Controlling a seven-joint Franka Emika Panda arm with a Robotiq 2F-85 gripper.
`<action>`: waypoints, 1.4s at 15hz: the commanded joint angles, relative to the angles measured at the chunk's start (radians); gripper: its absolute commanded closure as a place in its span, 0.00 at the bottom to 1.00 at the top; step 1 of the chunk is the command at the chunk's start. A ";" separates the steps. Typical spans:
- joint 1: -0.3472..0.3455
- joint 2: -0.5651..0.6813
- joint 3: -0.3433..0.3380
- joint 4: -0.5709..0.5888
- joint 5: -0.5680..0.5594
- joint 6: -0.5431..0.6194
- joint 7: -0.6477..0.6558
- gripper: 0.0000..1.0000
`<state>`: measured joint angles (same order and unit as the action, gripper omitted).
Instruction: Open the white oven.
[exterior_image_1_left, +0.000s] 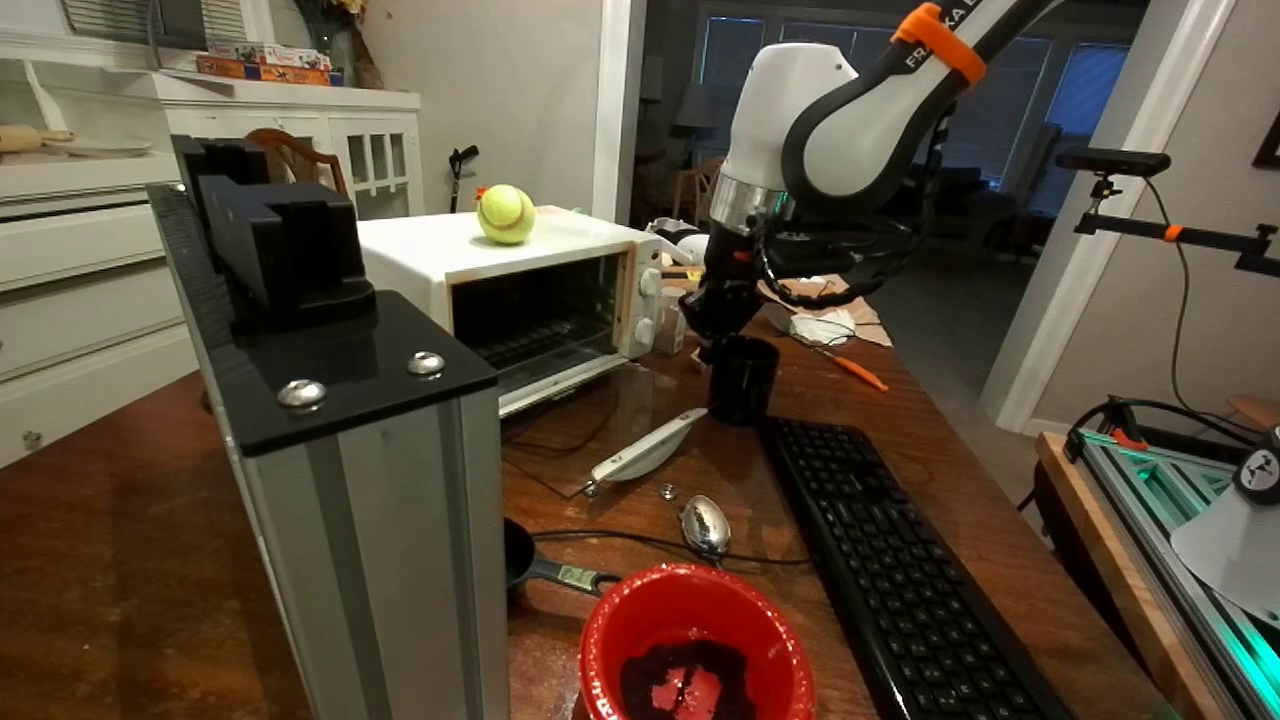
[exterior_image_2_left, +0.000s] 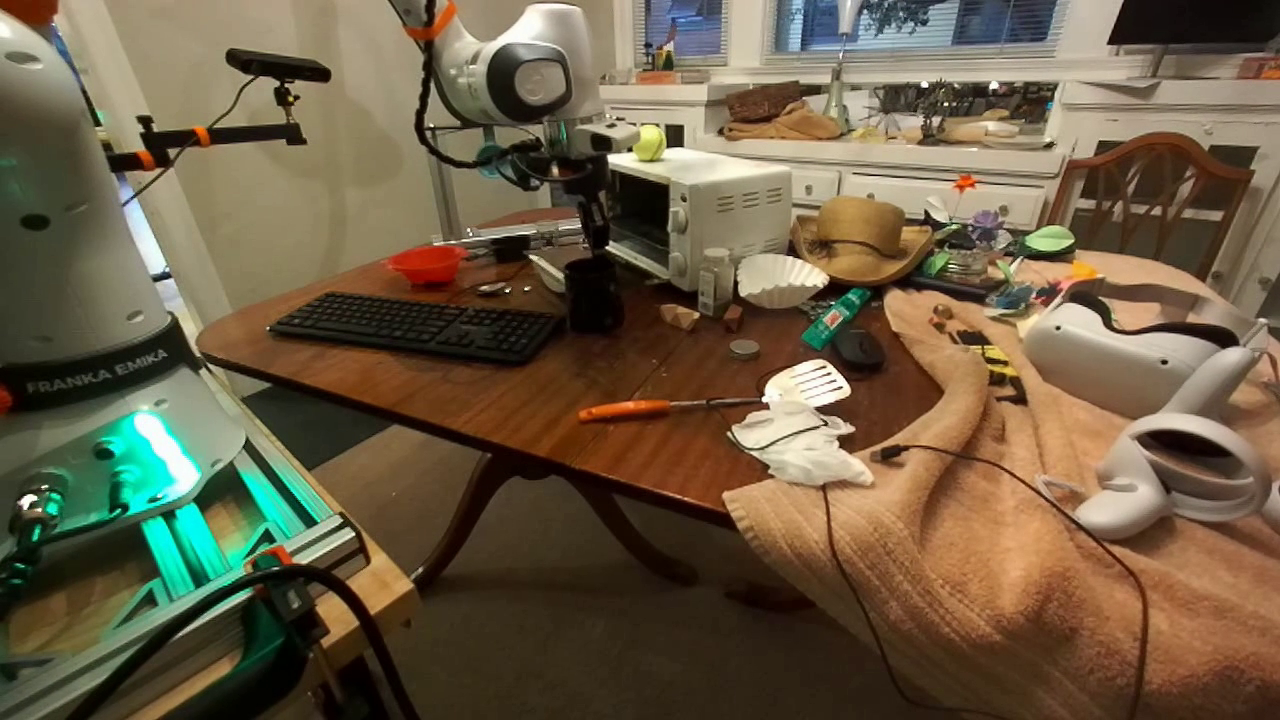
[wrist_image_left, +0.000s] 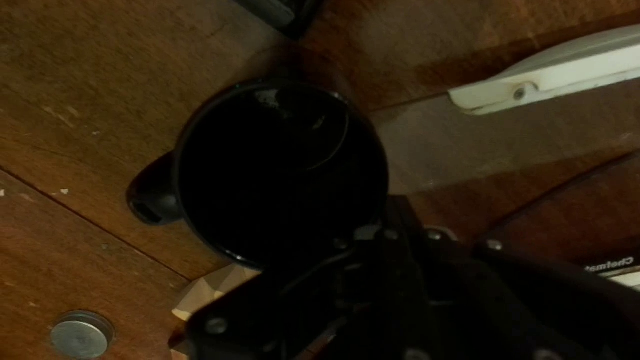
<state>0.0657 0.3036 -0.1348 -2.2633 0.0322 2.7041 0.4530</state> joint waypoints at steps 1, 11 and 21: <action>0.013 -0.018 -0.019 -0.006 -0.026 -0.040 0.041 1.00; 0.000 -0.038 -0.023 -0.018 -0.023 -0.087 0.065 1.00; -0.022 -0.054 -0.034 -0.033 -0.014 -0.116 0.050 1.00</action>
<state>0.0537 0.2826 -0.1661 -2.2676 0.0316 2.6197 0.4921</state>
